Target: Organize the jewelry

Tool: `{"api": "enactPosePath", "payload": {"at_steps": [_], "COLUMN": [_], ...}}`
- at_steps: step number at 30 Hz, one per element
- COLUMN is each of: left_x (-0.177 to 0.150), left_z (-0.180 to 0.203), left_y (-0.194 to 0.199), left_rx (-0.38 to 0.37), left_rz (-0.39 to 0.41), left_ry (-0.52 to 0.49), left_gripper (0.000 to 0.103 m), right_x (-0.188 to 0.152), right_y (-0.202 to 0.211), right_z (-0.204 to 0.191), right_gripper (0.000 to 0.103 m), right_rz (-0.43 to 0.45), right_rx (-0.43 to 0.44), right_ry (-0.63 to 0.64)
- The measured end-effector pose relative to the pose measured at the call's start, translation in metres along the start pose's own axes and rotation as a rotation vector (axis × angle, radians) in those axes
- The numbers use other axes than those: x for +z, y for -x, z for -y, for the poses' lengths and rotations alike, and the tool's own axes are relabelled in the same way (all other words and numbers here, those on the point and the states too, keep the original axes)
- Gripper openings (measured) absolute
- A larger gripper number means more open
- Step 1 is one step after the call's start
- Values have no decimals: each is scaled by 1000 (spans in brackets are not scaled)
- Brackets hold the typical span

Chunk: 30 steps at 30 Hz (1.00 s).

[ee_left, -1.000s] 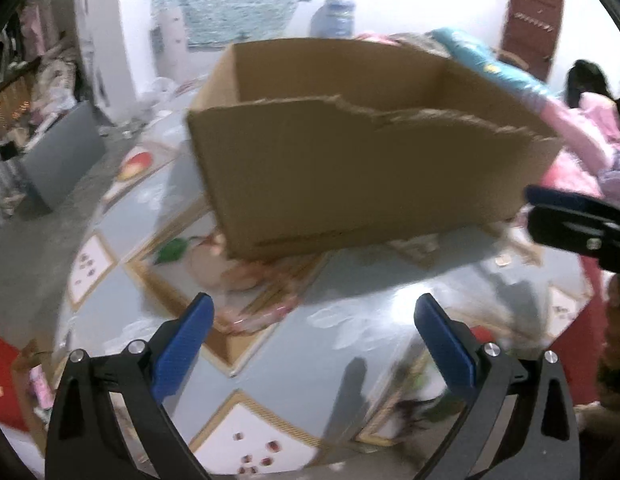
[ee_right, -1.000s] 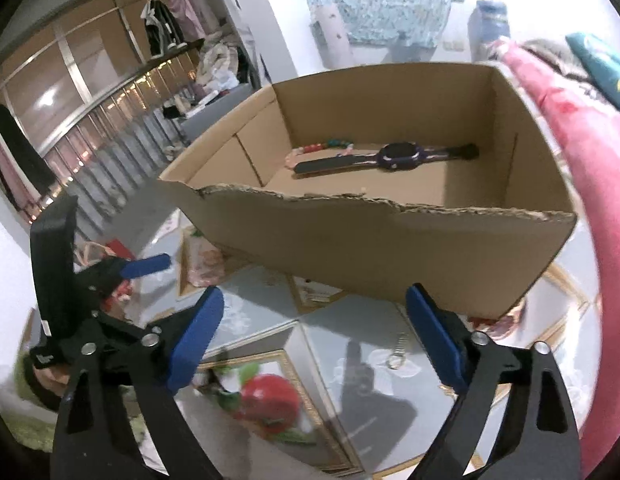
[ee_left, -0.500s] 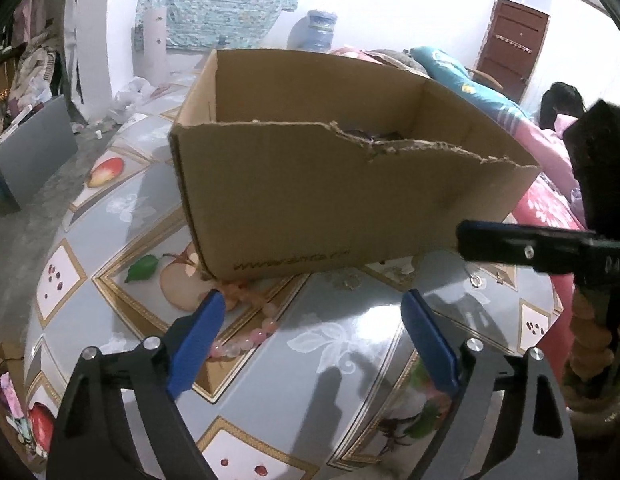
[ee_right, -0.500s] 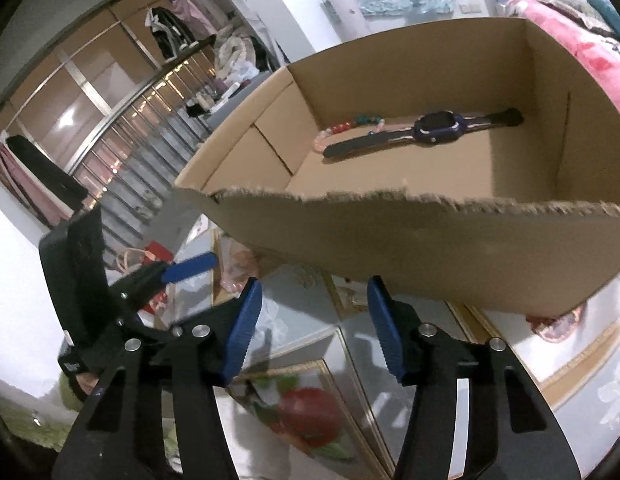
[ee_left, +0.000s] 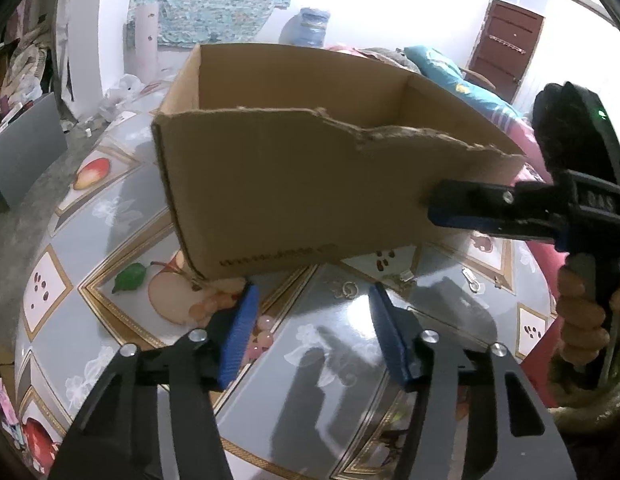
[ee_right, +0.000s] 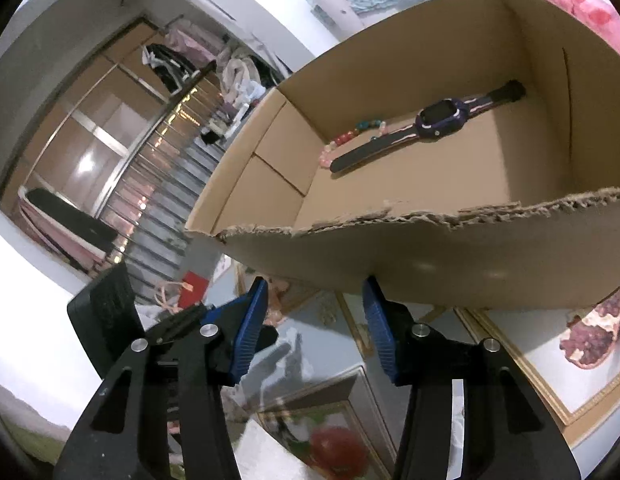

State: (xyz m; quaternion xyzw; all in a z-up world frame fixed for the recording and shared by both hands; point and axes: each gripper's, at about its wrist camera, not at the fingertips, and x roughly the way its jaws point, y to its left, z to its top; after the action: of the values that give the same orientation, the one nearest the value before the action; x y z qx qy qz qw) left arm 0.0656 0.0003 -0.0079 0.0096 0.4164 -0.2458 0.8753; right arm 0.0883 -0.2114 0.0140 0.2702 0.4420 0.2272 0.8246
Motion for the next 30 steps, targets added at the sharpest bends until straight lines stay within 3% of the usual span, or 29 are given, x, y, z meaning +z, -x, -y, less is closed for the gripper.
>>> {"api": "enactPosePath", "payload": {"at_steps": [14, 20, 30], "left_x": [0, 6, 7], "left_z": [43, 47, 52], "left_y": [-25, -29, -49], "left_rx": [59, 57, 126], "left_rz": [-63, -66, -114], "left_ry": [-215, -230, -246], "left_gripper": [27, 19, 14], "right_x": [-22, -35, -38], "right_y": [34, 41, 43], "right_z": [36, 48, 41], "right_gripper": [44, 43, 43], "right_rz": [6, -1, 1], "right_rx": [2, 3, 13], "right_ry": [-87, -122, -88]}}
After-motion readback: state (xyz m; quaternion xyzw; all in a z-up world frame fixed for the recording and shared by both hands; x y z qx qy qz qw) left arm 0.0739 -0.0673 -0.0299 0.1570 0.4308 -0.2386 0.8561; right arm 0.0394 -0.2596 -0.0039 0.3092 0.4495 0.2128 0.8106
